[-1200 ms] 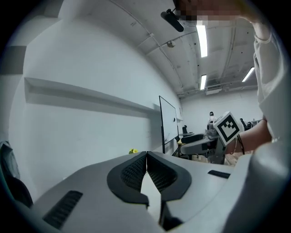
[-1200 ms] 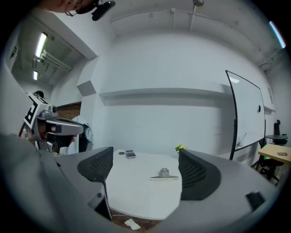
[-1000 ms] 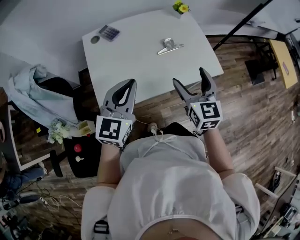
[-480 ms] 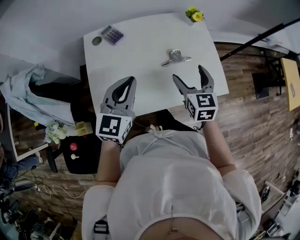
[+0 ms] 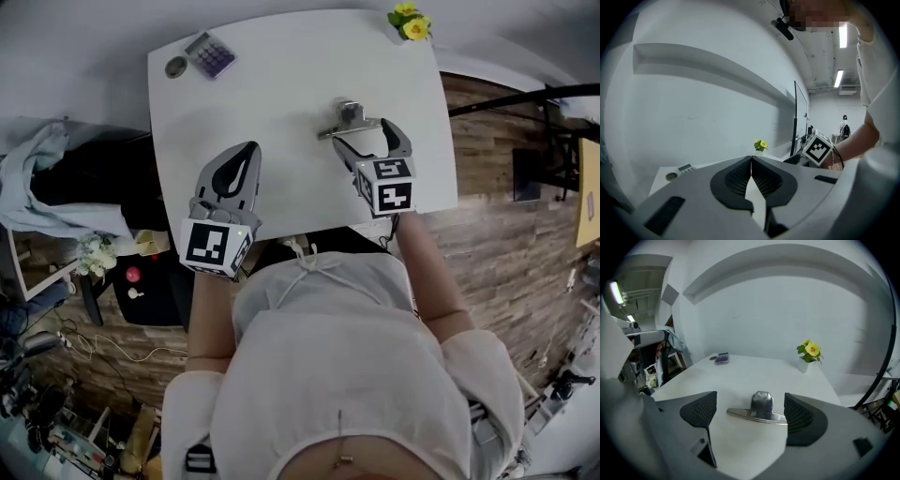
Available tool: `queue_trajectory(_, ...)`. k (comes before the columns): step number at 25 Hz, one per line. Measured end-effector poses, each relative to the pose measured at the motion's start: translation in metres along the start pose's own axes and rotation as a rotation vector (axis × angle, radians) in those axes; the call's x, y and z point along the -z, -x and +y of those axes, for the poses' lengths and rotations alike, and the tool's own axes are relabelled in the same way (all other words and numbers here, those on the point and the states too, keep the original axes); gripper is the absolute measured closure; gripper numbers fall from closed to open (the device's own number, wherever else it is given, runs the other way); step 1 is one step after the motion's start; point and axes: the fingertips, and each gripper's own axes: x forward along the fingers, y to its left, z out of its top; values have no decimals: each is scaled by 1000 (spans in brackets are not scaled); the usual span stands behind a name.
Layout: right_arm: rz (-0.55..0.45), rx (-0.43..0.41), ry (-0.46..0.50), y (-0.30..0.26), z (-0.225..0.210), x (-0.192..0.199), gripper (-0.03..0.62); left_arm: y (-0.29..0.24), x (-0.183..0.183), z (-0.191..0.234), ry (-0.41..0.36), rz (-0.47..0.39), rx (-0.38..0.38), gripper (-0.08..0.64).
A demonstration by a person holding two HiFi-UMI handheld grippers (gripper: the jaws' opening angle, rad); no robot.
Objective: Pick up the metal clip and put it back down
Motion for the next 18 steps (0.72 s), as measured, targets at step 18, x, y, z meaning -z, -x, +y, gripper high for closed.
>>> queue_trajectory(18, 279, -25, -72, -106, -31, 42, 253, -61, 62, 23, 13, 189, 7, 541)
